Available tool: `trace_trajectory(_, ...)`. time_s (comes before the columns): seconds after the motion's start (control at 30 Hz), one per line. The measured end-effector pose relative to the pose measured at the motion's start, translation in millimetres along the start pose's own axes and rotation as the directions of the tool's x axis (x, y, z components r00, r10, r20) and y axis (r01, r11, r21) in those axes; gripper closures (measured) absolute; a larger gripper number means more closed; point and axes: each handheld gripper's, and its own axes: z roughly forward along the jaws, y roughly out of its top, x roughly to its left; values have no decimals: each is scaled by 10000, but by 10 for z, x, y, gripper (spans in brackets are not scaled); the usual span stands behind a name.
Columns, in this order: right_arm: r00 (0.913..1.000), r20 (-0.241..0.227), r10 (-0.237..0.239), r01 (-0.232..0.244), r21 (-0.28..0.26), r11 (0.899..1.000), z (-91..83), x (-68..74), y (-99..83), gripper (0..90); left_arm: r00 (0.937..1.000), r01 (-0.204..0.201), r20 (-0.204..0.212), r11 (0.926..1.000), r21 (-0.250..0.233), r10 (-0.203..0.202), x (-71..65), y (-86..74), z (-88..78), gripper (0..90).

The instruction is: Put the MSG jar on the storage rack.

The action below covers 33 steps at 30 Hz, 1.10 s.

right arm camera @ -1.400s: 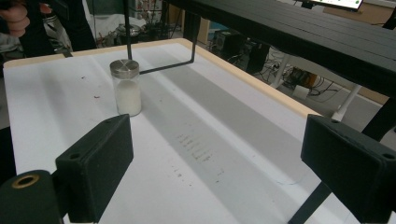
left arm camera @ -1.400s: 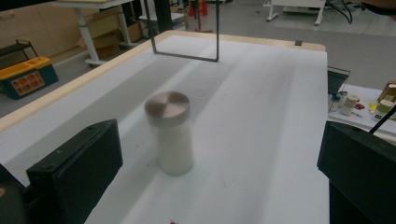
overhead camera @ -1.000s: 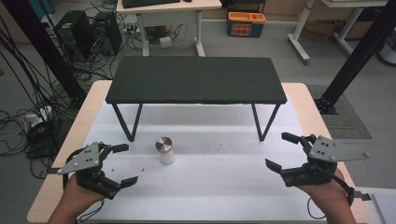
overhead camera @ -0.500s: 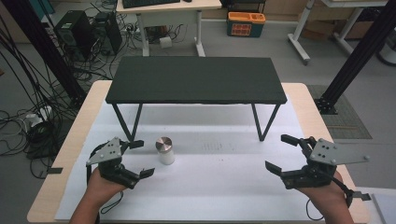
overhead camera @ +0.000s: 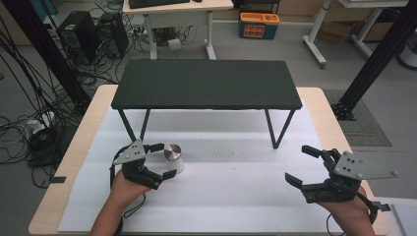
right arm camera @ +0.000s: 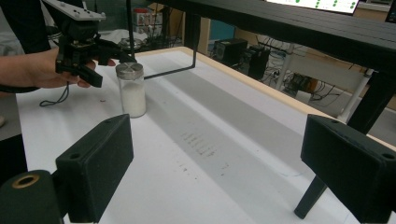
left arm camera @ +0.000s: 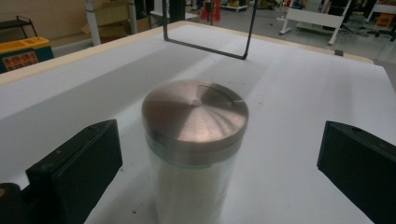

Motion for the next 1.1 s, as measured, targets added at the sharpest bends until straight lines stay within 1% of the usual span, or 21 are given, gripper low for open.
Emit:
trace_trajectory(0.03,10000,14,9,-9,-7,10000,-14,4,-7,88,10000,31,5,10000,83,-31,11,1,44,2)
trace_trajectory(0.1,10000,28,24,-24,-22,10000,-28,9,-17,89,10000,17,-46,9999,161,-16,14,6,73,2)
trace_trajectory(0.27,9999,79,61,-61,-27,10000,-55,19,-39,89,9997,120,-194,9997,212,-116,11,-4,114,4)
trace_trajectory(0.37,9999,127,89,-88,-37,10000,-72,25,-55,90,9998,9,-212,9996,273,-3,16,-1,133,23)
trace_trajectory(0.4,9999,142,91,-90,-45,9999,-78,26,-60,91,9998,-4,-210,9997,260,9,17,-4,137,50)
trace_trajectory(0.43,9998,169,107,-106,-43,9999,-88,30,-63,91,10000,-46,-78,9995,316,48,42,-4,158,85)
trace_trajectory(0.47,9998,169,107,-106,-43,9999,-88,30,-63,91,10000,-46,-78,9995,316,48,42,-4,158,110)
trace_trajectory(0.5,9998,189,100,-99,-40,9999,-95,33,-66,92,10000,-54,-58,9994,333,56,43,-5,166,110)
trace_trajectory(0.57,9997,217,104,-103,-33,9999,-105,36,-66,93,9999,-166,27,9988,462,165,49,6,193,144)
trace_trajectory(0.6,9996,272,98,-97,-34,9999,-117,45,-65,94,9996,-275,-3,9981,552,276,43,15,200,229)
trace_trajectory(0.63,9996,272,98,-97,-34,9999,-117,45,-65,94,9995,-322,-36,9975,625,325,37,19,204,229)
trace_trajectory(0.67,9995,288,99,-98,-47,9999,-123,47,-66,94,9996,-271,-72,9978,603,276,35,8,210,271)
trace_trajectory(0.7,9995,303,89,-87,-61,9999,-127,51,-66,95,9996,-253,-91,9979,600,259,36,3,211,292)
trace_trajectory(0.73,9994,327,90,-88,-60,9999,-132,58,-63,96,9991,-258,-320,9982,542,275,9,-18,199,354)
trace_trajectory(0.77,9994,327,90,-88,-60,9999,-132,58,-63,96,9991,-258,-320,9982,542,275,9,-18,199,413)
trace_trajectory(0.8,9994,337,75,-73,-64,10000,-135,63,-61,96,9986,-277,-427,9982,528,300,0,-23,184,413)
trace_trajectory(0.83,9993,360,63,-60,-63,10000,-138,72,-56,97,9978,-467,-447,9972,585,493,-3,-12,175,427)
trace_trajectory(1.03,9993,377,51,-48,-82,10000,-135,83,-60,97,9964,-650,-497,9947,802,691,-38,46,186,429)
trace_trajectory(1.07,9993,373,69,-66,-80,9999,-128,87,-63,97,9958,-731,-496,9937,851,775,-54,61,185,429)
trace_trajectory(1.1,9993,369,74,-71,-78,9999,-126,88,-63,97,9946,-947,-334,9904,1007,985,-69,109,181,429)
